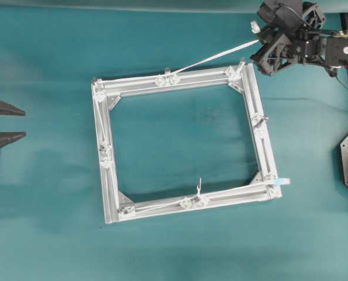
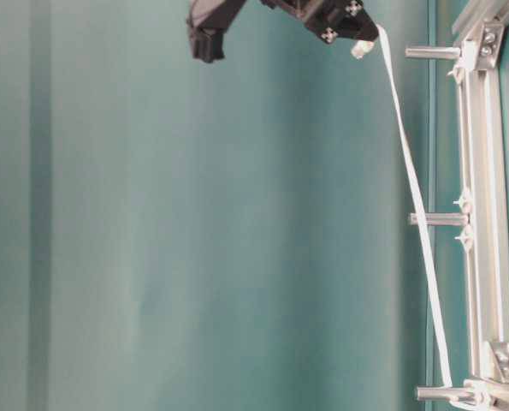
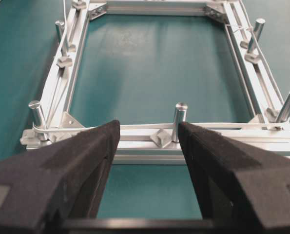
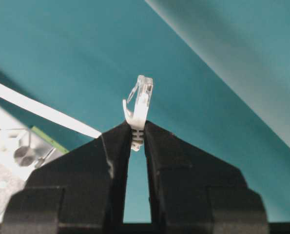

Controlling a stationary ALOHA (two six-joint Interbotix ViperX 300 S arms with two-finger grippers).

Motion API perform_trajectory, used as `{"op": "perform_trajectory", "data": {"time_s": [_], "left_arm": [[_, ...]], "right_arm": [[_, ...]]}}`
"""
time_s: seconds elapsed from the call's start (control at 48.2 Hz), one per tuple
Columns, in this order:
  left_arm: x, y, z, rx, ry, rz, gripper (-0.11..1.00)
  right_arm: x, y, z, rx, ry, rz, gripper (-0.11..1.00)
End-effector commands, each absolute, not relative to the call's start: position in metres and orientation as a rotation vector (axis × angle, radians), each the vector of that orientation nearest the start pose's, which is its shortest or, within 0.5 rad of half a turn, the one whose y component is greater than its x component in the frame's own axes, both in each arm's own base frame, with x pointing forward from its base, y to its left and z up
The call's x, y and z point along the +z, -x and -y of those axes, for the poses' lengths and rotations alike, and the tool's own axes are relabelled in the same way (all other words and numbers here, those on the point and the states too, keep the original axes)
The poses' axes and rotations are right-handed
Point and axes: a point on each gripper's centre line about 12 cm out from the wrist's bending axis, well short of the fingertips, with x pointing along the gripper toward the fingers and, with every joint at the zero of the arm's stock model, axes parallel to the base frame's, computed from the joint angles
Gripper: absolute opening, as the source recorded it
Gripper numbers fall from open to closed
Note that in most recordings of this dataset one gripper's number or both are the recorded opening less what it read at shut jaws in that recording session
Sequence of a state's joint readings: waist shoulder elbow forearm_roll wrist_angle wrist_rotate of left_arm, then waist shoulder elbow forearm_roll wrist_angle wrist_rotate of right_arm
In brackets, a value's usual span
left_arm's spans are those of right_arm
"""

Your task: Move the cable alternately left and right between 8 pins so it hooks onto each one.

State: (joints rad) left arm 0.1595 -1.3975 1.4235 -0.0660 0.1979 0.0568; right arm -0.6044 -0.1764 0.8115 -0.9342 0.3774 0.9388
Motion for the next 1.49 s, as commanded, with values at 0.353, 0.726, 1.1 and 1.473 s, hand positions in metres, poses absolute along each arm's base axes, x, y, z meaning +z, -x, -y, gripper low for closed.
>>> {"op": "perform_trajectory", "data": {"time_s": [0.353,0.726,1.1,1.473], "left_arm": [[0.208,-0.130,-0.019,0.144,0.020,-0.214,0.64],[0.208,-0.130,-0.019,0.146,0.020,-0.212,0.64],[0.208,-0.130,-0.019,0.144,0.020,-0.214,0.64],[0.208,-0.130,-0.019,0.144,0.018,-0.212,0.64]], "right_arm": [[0.137,-0.224,0.208,-0.904,-0.302,-0.928,0.10],[0.141,-0.225,0.189,-0.986,-0.678,-0.770,0.10],[0.142,-0.236,0.178,-1.086,-1.088,-0.608,0.10],[0.144,-0.263,0.162,-1.035,-1.197,-0.551,0.10]]}}
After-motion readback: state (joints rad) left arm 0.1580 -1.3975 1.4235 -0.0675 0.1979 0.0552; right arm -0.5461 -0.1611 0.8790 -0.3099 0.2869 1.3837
